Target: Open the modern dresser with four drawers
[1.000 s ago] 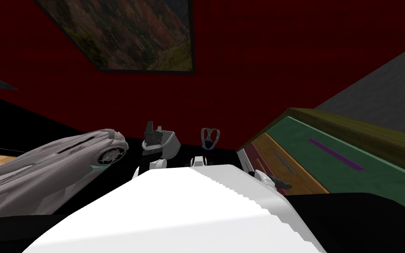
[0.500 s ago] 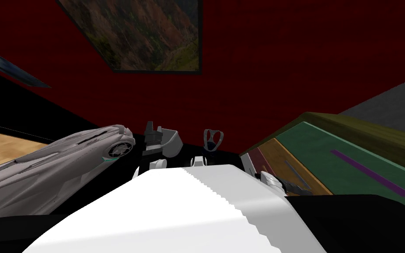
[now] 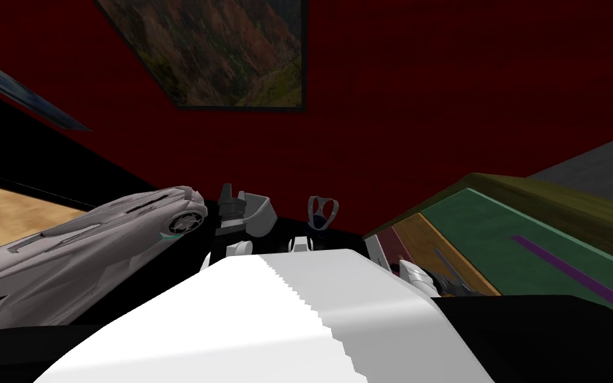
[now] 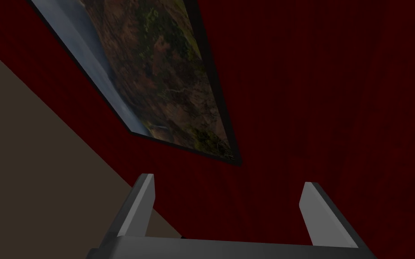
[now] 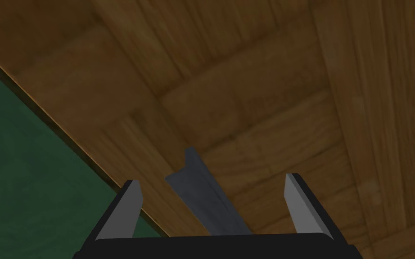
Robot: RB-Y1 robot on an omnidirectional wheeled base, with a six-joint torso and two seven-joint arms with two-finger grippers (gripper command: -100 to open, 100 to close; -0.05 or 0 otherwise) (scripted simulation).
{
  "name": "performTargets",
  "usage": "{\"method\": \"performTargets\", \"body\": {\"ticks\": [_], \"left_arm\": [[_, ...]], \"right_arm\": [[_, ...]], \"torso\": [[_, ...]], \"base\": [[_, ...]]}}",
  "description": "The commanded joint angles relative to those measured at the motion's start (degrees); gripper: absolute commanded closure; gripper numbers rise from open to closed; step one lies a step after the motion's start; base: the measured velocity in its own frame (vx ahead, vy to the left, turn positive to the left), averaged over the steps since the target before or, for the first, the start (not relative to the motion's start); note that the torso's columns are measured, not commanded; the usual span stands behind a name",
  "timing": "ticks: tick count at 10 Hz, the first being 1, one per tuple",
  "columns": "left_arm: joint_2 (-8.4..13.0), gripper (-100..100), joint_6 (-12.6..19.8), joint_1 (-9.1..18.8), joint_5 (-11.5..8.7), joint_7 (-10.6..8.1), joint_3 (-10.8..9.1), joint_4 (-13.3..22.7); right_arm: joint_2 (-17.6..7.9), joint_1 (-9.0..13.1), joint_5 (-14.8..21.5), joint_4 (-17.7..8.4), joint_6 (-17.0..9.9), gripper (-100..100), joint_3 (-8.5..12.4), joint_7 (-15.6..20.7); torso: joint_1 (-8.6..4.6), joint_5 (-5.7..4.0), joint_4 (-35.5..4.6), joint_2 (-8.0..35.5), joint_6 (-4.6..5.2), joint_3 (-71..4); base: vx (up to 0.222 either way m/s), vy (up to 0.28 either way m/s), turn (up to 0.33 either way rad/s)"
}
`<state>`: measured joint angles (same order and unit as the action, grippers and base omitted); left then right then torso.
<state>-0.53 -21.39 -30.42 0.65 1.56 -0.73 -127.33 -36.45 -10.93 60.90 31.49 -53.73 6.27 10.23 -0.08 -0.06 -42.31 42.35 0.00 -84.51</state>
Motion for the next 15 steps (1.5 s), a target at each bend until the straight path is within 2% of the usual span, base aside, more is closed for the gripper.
{"method": "performTargets", "body": {"ticks": [1, 2, 6, 10, 12, 13, 15], "left_arm": [[0.0, 0, 0.0, 0.0, 0.0, 0.0, 0.01, 0.0], [0.0, 0, 0.0, 0.0, 0.0, 0.0, 0.02, 0.0], [0.0, 0, 0.0, 0.0, 0.0, 0.0, 0.02, 0.0], [0.0, 0, 0.0, 0.0, 0.0, 0.0, 0.02, 0.0], [0.0, 0, 0.0, 0.0, 0.0, 0.0, 0.02, 0.0], [0.0, 0, 0.0, 0.0, 0.0, 0.0, 0.02, 0.0], [0.0, 0, 0.0, 0.0, 0.0, 0.0, 0.01, 0.0]], "right_arm": [[-0.3, 0.1, -0.2, 0.0, 0.1, 100, 0.1, 0.4], [-0.4, 0.1, -0.3, 0.0, 0.2, 100, 0.2, 0.5], [-1.0, 0.0, -0.6, 0.1, 0.2, 100, 0.5, 1.1], [-1.0, 3.1, -3.3, -4.6, -1.8, 100, 2.2, 2.4], [-1.0, 4.7, -4.7, -6.9, -2.8, 100, 3.2, 3.1], [-2.7, 5.2, -5.9, -7.8, -2.7, -100, 4.0, 5.1], [-2.7, 5.2, -5.9, -7.8, -2.7, -100, 4.0, 5.1]], "torso": [[0.22, 0.06, 0.0, -0.1, -0.02, 0.0], [0.14, -0.38, 0.0, -0.2, -0.13, 0.1], [0.0, -0.14, 0.0, -0.2, -0.16, 0.0], [-0.07, -0.02, -0.1, -0.1, -0.49, 0.0], [-0.02, -0.04, 0.0, -0.2, -0.31, -0.1], [-0.04, -0.05, 0.0, -0.3, -0.3, -0.1], [-0.19, -0.01, 0.0, -0.1, 0.05, -0.1]], "base": [[0.008, 0.111, -0.011], [0.029, 0.183, 0.014], [0.047, 0.157, -0.003], [-0.11, 0.066, 0.254], [-0.132, 0.11, 0.275], [-0.14, 0.094, 0.307], [-0.074, 0.016, 0.036]]}}
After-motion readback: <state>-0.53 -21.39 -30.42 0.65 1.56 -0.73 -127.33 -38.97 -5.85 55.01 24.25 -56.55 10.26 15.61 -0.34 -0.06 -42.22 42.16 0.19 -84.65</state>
